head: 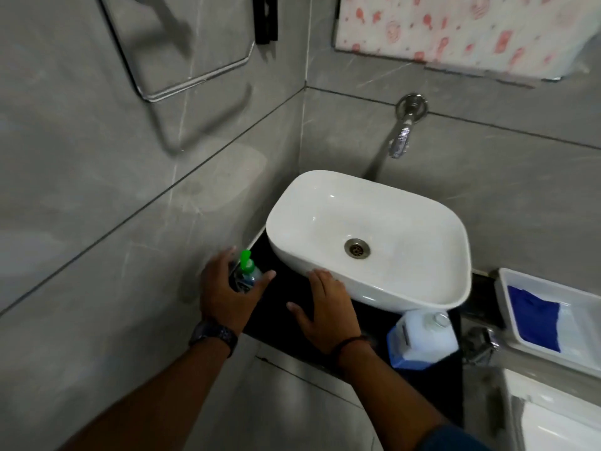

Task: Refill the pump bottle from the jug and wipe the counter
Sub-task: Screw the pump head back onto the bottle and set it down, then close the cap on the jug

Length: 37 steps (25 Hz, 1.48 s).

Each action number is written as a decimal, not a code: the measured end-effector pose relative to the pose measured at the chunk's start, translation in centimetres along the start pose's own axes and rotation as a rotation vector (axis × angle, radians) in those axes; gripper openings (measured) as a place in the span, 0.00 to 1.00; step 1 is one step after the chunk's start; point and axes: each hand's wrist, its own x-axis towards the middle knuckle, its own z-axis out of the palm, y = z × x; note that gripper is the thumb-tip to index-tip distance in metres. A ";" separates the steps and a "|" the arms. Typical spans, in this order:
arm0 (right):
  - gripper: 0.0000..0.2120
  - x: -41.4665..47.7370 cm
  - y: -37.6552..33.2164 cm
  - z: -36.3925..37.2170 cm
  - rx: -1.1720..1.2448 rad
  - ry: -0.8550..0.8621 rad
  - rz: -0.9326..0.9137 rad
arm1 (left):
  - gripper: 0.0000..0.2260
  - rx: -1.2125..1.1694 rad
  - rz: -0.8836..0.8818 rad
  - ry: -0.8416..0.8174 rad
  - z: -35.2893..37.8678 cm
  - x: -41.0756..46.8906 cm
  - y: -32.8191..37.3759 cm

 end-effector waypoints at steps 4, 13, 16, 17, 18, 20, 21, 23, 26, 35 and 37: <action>0.21 -1.7 1.6 -7.7 0.064 0.324 0.029 | 0.24 0.081 0.173 0.103 1.0 -0.7 6.5; 0.31 -9.9 10.6 -13.7 0.242 0.490 0.392 | 0.15 0.118 -0.059 -0.505 8.5 -8.9 8.1; 0.43 -12.1 12.4 -11.9 0.460 0.295 0.468 | 0.24 0.254 -0.112 -0.748 10.3 -10.7 6.3; 0.44 -12.5 12.7 -11.2 0.517 0.233 0.490 | 0.27 0.278 -0.114 -0.795 10.8 -11.2 5.9; 0.45 -12.8 13.0 -10.5 0.558 0.184 0.498 | 0.29 0.303 -0.100 -0.829 11.1 -11.6 5.5; 0.46 -13.1 13.6 -9.3 0.602 0.147 0.494 | 0.29 0.343 -0.064 -0.876 11.7 -12.1 4.8; 0.46 -13.0 13.8 -8.9 0.609 0.146 0.498 | 0.27 0.352 -0.050 -0.895 11.9 -12.2 4.6; 0.46 -12.7 14.3 -8.3 0.618 0.158 0.514 | 0.19 0.337 -0.034 -0.913 12.4 -12.2 4.4; 0.44 -12.5 14.8 -7.6 0.610 0.169 0.533 | 0.07 0.365 0.005 -0.909 12.9 -12.5 4.2; 0.35 -13.0 14.8 -7.4 0.496 0.101 0.622 | 0.15 -0.113 -0.020 -0.530 12.1 -9.8 11.9; 0.35 -13.0 14.2 -8.0 0.471 0.110 0.629 | 0.15 -0.221 0.020 -0.522 11.7 -8.8 15.1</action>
